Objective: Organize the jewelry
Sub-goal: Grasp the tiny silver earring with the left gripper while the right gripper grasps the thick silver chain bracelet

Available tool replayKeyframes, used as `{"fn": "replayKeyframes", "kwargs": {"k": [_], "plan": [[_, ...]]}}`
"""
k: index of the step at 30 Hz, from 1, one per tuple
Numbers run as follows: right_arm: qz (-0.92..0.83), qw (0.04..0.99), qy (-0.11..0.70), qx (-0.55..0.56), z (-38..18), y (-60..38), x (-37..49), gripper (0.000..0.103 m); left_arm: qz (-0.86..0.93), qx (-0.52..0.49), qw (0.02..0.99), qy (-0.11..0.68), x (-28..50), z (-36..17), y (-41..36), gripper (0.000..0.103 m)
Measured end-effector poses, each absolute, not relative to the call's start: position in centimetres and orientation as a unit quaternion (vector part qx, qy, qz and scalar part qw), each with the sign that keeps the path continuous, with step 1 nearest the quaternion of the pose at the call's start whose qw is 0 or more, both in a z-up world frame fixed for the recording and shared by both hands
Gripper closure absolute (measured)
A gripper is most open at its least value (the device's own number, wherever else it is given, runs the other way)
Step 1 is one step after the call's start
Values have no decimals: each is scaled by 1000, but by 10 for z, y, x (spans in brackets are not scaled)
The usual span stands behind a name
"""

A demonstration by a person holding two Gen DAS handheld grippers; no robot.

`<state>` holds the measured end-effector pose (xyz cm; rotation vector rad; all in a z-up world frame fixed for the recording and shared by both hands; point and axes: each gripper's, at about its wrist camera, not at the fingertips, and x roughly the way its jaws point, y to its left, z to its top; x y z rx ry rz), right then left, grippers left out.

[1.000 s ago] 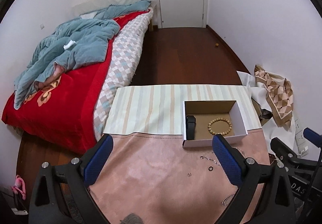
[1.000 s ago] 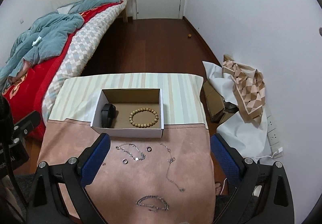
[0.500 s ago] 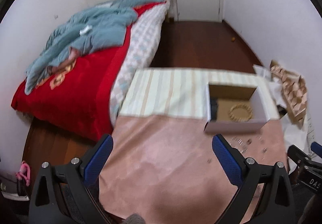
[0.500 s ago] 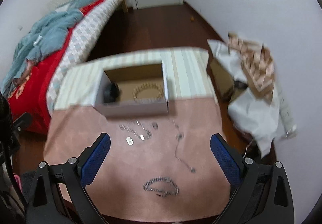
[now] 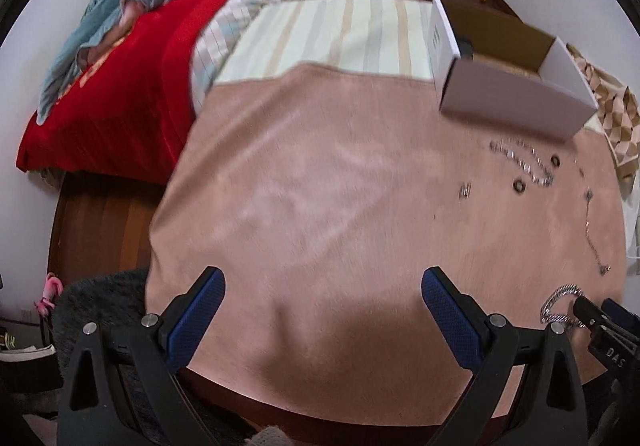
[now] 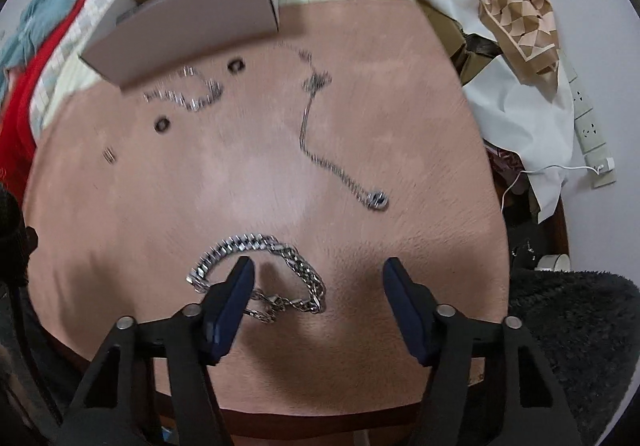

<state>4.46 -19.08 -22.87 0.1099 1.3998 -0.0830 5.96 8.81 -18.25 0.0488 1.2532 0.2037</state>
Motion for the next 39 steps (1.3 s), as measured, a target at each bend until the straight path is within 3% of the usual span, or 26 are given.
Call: {"fn": "replayKeyframes", "kwargs": {"k": [3,6,10,19,22,24,28,31,33,34,36,39], "plan": [[-41,775,630,13,-227,-181,41,54,95,21,799,593,55,-194,86,3],[-35,791,611,5,-225,-176,40,93,94,17,794,600,57,-202,85,3],[-28,798,601,26,-222,-178,47,100,83,-4,794,602,69,-205,83,3],[-23,816,574,56,-213,-183,81,102,32,-46,788,614,115,-219,58,4],[-27,816,575,62,-215,-189,89,102,17,-44,788,614,125,-223,44,15],[-30,814,576,65,-216,-192,91,102,12,-38,787,615,130,-225,36,29],[-35,812,579,69,-218,-197,95,102,5,-17,792,610,136,-228,21,40],[-36,812,579,70,-219,-200,97,102,2,-3,797,604,137,-226,13,55],[-36,811,579,70,-220,-201,98,102,-2,0,800,600,138,-224,8,74],[-36,811,579,69,-220,-201,99,102,-3,1,800,600,139,-224,6,77],[-35,812,579,70,-219,-201,99,102,-6,4,801,598,140,-224,4,94],[-34,813,577,70,-217,-200,98,102,-12,4,801,598,138,-222,1,97]]}}
